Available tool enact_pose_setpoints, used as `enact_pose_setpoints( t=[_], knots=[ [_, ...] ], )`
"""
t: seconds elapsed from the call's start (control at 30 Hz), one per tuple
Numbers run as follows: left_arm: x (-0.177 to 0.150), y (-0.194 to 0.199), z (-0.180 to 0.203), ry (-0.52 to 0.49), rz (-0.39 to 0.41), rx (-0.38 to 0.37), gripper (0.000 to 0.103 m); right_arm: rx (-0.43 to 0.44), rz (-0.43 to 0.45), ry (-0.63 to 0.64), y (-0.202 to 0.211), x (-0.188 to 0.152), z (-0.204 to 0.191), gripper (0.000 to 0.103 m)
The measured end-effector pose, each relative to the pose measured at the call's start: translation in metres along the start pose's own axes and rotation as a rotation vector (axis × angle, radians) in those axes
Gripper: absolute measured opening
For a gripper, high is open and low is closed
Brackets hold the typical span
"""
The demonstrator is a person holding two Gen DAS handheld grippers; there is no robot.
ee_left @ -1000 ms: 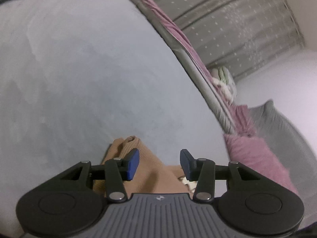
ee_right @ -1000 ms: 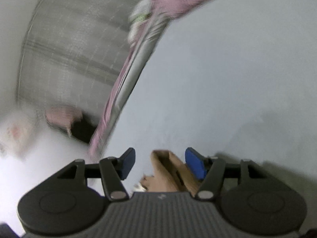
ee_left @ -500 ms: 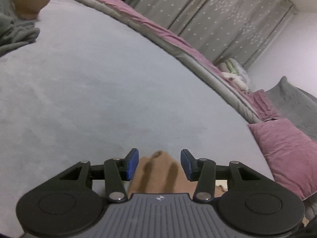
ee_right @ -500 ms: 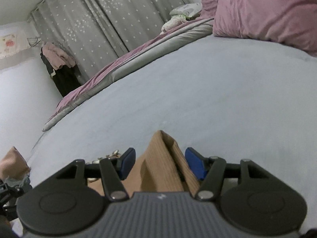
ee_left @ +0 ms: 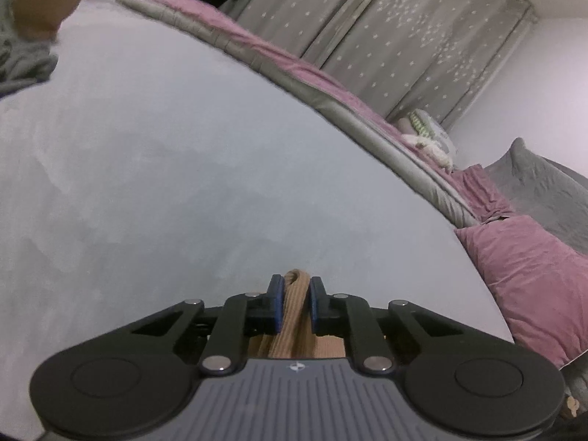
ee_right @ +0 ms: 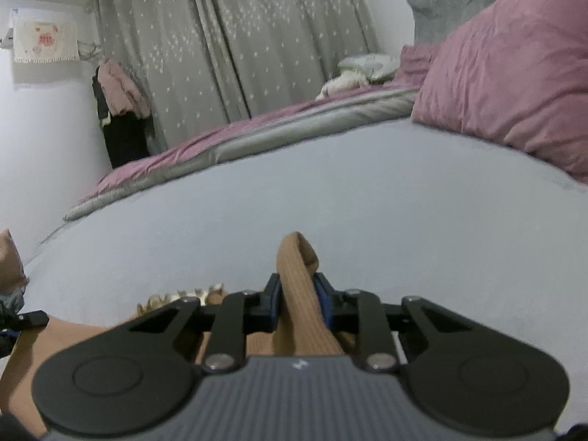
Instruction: Fold clothes
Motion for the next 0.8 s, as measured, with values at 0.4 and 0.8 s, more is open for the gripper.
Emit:
enact_pose_setpoints(
  t=[0.4,0.8],
  knots=[
    [-0.006,-0.025,0.003,-0.090,0.051,0.039,0.013,-0.072,0.006,0.020,-0.006,-0.001,0.009,0.019],
    [-0.015,-0.031,0.003,-0.098,0.014,0.120,0.034,-0.136,-0.067,0.021,-0.008,-0.012,0.010,0.045]
  ],
)
Point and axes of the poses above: each gripper's, at about its wrist camera, not at the fingertips, and y roughly against the way its jaws point, z to its right, x to its top, the point moved 5 cm from there along -y, roughly the way its jaws point, and after that the axes turned 1 degree about y, right-handed, at the moved point
